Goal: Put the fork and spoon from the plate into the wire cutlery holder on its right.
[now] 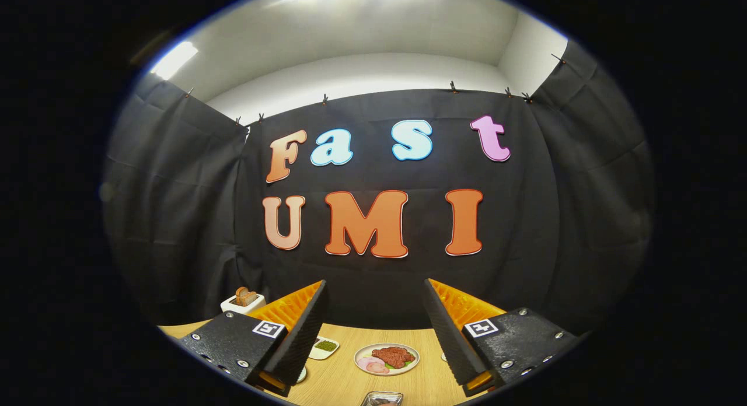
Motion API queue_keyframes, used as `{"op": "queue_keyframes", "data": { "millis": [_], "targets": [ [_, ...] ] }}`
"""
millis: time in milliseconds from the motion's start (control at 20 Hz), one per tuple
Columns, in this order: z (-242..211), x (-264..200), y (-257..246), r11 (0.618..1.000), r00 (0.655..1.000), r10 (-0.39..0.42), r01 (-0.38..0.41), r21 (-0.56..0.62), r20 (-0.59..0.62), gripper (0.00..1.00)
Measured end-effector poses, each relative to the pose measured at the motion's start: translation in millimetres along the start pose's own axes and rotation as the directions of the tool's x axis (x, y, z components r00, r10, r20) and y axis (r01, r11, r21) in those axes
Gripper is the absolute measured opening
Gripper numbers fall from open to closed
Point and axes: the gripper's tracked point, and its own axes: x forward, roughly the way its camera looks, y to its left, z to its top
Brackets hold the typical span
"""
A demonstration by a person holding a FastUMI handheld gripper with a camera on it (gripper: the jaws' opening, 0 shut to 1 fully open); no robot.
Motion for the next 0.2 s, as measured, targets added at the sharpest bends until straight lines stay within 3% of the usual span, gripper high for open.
{"op": "queue_keyframes", "data": {
  "millis": [200],
  "targets": [
    [1.9, 1.3, 4.4, 1.000, 1.000, 0.000, 0.000, -0.010, 0.003, 0.96]
  ]
}}
